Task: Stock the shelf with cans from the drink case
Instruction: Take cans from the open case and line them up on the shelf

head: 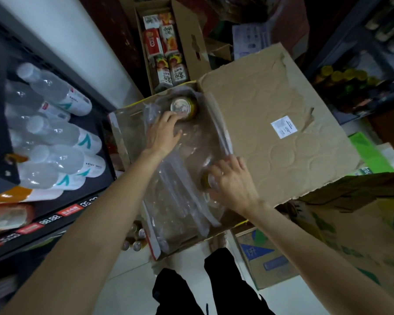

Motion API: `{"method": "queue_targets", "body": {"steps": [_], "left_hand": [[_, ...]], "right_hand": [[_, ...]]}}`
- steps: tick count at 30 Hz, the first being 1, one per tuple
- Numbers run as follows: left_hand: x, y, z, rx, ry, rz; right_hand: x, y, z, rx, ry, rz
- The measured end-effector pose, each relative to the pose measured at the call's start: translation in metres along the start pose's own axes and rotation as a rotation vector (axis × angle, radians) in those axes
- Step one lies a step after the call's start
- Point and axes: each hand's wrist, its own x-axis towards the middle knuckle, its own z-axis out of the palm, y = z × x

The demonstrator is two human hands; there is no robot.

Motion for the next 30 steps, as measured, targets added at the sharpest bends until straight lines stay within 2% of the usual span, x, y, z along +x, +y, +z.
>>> {"method": "queue_targets", "body": {"steps": [3, 7, 10, 13, 16, 18, 22, 24, 27, 30], "left_hand": [[-0.002, -0.008, -0.008, 0.009, 0.007, -0.008], [0.006, -0.010, -0.009, -0.044, -0.037, -0.228], [0.004, -0.008, 0.000, -0.041, -0.015, -0.293], [0.007, -0.008, 0.007, 0.011, 0.055, -0.208], [0.010, -0.010, 0.015, 0.179, 0.016, -0.135], [0.009, -0.013, 0.019, 0.187, 0.009, -0.136], [-0.005, -0.014, 0.009, -0.119, 0.037, -0.154], [-0.018, -0.010, -0.002, -0.275, 0.033, -0.180], [-0.044, -0.005, -0.017, -0.401, 0.049, -0.195], [-0.079, -0.005, -0.035, -0.557, 0.128, -0.254]], "right_hand": [[0.030, -0.005, -0.006, -0.009, -0.086, 0.032], [0.044, -0.009, 0.001, 0.083, -0.160, 0.019], [0.035, -0.003, 0.011, 0.066, -0.234, -0.027], [0.030, -0.001, 0.018, 0.031, -0.199, -0.022], [0.030, -0.005, 0.025, 0.074, -0.095, 0.027], [0.030, -0.006, 0.027, 0.138, 0.006, 0.046], [0.030, -0.012, 0.021, 0.361, 0.086, 0.138], [0.032, -0.016, 0.021, 0.388, 0.074, 0.164], [0.030, -0.020, 0.020, 0.440, 0.050, 0.195], [0.019, -0.023, 0.010, 0.606, 0.108, 0.235]]}}
